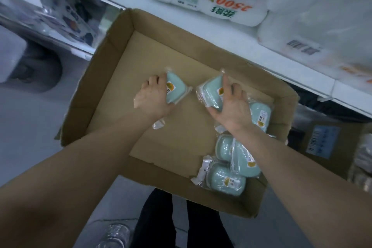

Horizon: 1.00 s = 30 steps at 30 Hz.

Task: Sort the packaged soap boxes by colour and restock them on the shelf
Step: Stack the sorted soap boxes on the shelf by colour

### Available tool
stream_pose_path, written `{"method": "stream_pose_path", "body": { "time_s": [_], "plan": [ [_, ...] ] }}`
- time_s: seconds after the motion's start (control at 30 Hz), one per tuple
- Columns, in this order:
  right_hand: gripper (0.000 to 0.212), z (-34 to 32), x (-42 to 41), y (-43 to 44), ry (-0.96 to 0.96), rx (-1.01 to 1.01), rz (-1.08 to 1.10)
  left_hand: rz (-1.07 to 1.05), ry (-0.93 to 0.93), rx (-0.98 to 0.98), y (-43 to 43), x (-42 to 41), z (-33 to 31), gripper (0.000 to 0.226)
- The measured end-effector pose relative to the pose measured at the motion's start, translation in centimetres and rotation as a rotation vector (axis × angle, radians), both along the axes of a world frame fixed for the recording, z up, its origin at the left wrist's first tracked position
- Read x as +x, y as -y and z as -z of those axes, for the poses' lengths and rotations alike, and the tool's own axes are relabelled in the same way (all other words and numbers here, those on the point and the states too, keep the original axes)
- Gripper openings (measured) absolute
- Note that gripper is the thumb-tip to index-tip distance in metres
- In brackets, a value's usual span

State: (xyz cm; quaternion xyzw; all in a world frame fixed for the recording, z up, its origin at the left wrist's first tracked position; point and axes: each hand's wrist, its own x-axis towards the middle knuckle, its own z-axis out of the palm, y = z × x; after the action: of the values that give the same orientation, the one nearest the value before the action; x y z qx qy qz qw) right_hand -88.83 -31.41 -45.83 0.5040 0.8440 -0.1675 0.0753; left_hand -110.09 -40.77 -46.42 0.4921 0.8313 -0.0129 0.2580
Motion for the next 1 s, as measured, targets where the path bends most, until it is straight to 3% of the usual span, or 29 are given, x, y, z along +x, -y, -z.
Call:
{"method": "stream_pose_path", "body": {
  "time_s": [0.47, 0.67, 1.0],
  "plan": [
    [0.093, -24.3, 5.4, 0.9, -0.234, 0.254, -0.051, 0.256, 0.0, 0.29, -0.2, 0.9, -24.5, 0.088],
    [0.087, -33.6, 7.6, -1.0, -0.288, 0.44, -0.14, 0.449, -0.201, 0.48, -2.0, 1.4, -33.5, 0.087],
    [0.081, -46.7, 8.6, -8.7, -0.297, 0.757, -0.214, 0.438, -0.233, 0.703, -7.7, 1.4, -46.4, 0.086]
  ]
}}
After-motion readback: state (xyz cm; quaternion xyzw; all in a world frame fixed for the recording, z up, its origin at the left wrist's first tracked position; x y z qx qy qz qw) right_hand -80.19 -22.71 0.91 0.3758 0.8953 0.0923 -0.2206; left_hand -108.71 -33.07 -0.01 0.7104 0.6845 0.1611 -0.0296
